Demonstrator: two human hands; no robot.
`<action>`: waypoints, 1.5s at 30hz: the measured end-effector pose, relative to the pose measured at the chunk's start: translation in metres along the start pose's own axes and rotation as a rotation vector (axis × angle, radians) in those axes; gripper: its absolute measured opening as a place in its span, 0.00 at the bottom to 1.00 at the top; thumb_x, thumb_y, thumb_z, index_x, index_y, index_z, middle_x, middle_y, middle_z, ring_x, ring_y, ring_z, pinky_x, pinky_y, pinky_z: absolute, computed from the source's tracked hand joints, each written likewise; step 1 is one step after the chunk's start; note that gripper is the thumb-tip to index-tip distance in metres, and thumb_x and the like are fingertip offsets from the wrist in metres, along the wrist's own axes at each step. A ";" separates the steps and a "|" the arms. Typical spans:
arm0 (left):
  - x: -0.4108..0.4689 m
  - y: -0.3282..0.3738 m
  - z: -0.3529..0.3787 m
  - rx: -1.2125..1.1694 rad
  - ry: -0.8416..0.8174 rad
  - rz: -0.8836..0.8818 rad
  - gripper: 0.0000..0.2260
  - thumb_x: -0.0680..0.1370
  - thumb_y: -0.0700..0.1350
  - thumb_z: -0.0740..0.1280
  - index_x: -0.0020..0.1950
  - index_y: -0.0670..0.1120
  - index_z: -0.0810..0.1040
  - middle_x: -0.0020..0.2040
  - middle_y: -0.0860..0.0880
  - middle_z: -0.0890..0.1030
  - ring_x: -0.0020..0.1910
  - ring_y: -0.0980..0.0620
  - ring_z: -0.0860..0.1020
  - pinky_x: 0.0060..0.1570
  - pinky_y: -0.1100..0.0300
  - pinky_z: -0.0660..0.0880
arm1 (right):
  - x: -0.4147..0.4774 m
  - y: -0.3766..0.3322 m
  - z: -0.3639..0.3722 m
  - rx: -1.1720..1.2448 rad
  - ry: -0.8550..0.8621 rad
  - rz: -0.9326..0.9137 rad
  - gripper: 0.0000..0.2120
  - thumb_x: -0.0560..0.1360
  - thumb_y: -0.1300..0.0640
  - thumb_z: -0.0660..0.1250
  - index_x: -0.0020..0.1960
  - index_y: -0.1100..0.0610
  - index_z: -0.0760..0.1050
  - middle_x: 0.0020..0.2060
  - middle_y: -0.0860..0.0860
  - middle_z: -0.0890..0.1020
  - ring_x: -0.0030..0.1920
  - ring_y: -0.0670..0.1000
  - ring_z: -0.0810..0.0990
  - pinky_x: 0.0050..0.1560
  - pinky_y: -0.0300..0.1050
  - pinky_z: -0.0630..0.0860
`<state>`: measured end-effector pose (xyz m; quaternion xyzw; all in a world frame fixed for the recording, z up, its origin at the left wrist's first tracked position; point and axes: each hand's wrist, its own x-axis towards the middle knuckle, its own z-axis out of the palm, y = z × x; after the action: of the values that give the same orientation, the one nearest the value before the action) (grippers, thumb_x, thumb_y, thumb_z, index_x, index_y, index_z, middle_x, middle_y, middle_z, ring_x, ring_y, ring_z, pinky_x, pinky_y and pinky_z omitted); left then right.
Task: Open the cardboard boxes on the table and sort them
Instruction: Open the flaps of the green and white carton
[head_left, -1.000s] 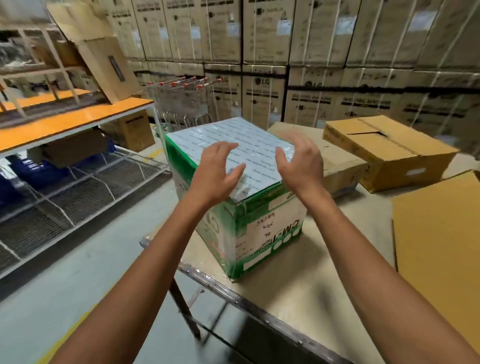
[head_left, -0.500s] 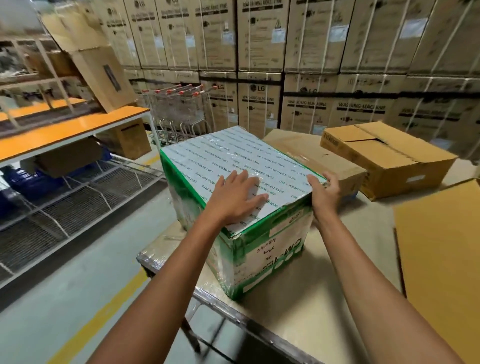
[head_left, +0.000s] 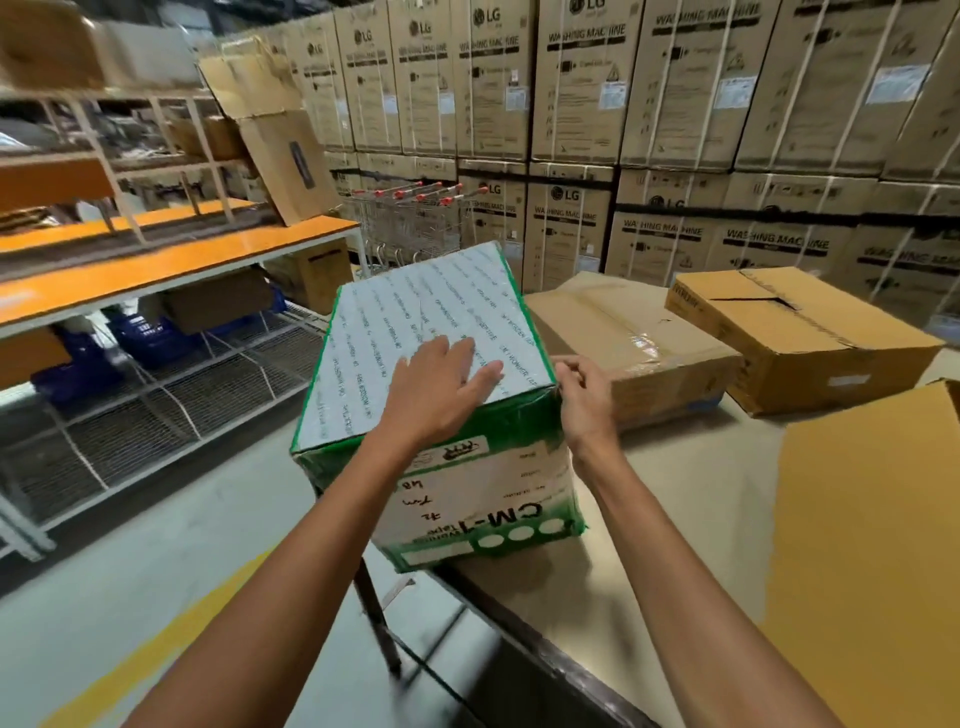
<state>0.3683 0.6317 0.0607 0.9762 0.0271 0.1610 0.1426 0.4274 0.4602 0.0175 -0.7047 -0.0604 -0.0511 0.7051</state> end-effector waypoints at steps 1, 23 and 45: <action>-0.011 -0.004 -0.001 -0.039 0.014 0.007 0.33 0.77 0.69 0.44 0.66 0.48 0.71 0.62 0.45 0.75 0.63 0.43 0.72 0.62 0.43 0.68 | -0.005 0.003 -0.001 -0.023 -0.013 0.001 0.08 0.77 0.46 0.61 0.47 0.44 0.79 0.49 0.47 0.83 0.52 0.51 0.82 0.52 0.57 0.81; -0.062 -0.130 -0.089 -0.693 -0.002 -0.443 0.30 0.76 0.72 0.54 0.65 0.52 0.76 0.66 0.45 0.78 0.58 0.48 0.80 0.59 0.44 0.74 | -0.030 0.074 0.022 0.118 -0.226 0.558 0.27 0.68 0.37 0.75 0.56 0.57 0.81 0.48 0.57 0.87 0.50 0.60 0.85 0.59 0.61 0.79; -0.007 -0.187 -0.086 -1.767 -0.068 -0.416 0.15 0.80 0.49 0.60 0.58 0.42 0.81 0.48 0.43 0.86 0.40 0.46 0.85 0.41 0.55 0.82 | 0.006 -0.083 0.060 0.025 -0.149 0.154 0.19 0.73 0.46 0.68 0.55 0.59 0.82 0.45 0.55 0.87 0.44 0.57 0.84 0.47 0.50 0.75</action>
<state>0.3329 0.8330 0.0830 0.4910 0.0655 0.0653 0.8663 0.4191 0.5201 0.1006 -0.7003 -0.0590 0.0564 0.7092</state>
